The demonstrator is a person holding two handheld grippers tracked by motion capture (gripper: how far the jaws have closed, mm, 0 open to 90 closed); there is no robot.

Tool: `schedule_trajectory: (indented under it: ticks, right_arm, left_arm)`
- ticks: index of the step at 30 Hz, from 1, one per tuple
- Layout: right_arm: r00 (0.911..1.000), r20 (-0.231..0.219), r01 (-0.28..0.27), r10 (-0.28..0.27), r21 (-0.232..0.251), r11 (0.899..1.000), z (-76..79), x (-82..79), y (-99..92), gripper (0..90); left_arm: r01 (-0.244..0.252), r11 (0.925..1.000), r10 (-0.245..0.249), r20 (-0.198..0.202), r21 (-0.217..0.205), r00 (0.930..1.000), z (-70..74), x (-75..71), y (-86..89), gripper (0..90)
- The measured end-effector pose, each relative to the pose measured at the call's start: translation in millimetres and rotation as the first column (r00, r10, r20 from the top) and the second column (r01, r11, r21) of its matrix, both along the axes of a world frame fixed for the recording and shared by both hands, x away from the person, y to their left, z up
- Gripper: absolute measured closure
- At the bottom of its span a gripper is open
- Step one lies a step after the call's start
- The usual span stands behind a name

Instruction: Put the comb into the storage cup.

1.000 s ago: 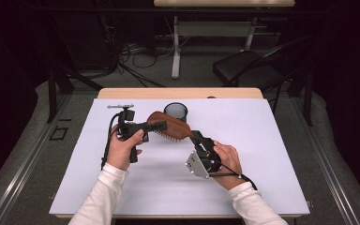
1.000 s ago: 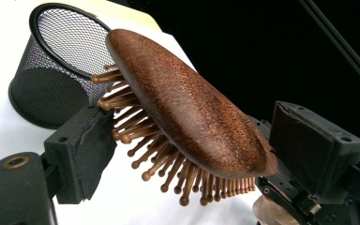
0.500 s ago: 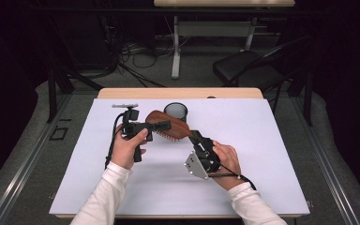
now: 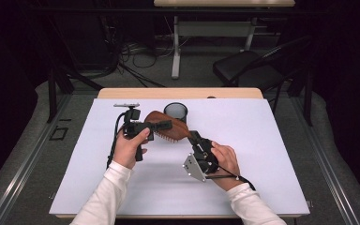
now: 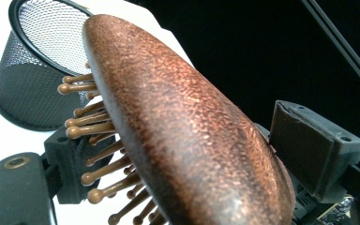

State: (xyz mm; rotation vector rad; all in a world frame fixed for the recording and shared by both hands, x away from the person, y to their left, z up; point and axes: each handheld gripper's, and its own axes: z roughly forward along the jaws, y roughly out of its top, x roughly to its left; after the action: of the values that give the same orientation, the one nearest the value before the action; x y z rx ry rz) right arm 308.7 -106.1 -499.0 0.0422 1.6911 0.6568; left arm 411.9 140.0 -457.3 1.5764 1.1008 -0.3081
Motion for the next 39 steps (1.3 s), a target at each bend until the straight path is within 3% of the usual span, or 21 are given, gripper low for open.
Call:
schedule_trajectory:
  ticks: [5,13,31,39]
  right_arm:
    - [1.0000,0.004,0.001,-0.001,0.005,1.000,-0.7,0.3,0.5,77.9]
    - [1.0000,0.003,0.002,-0.002,-0.003,1.000,-2.4,0.5,0.9,77.9]
    - [0.9998,0.022,0.004,-0.004,-0.014,1.000,-5.6,-0.5,3.5,77.9]
    - [0.9996,0.024,0.015,-0.015,-0.009,1.000,-8.0,0.4,2.3,77.8]
  left_arm:
    - [0.004,1.0000,-0.004,-0.003,-0.003,1.0000,-0.6,0.8,0.0,15.9]
    - [0.004,0.9999,-0.005,-0.042,-0.013,0.9991,-2.4,1.6,0.2,17.5]
    - [-0.010,0.9999,0.010,-0.059,-0.010,0.9982,-3.8,1.0,0.9,18.8]
    - [-0.025,0.9983,0.020,-0.085,-0.052,0.9962,-3.5,-0.5,4.9,25.8]
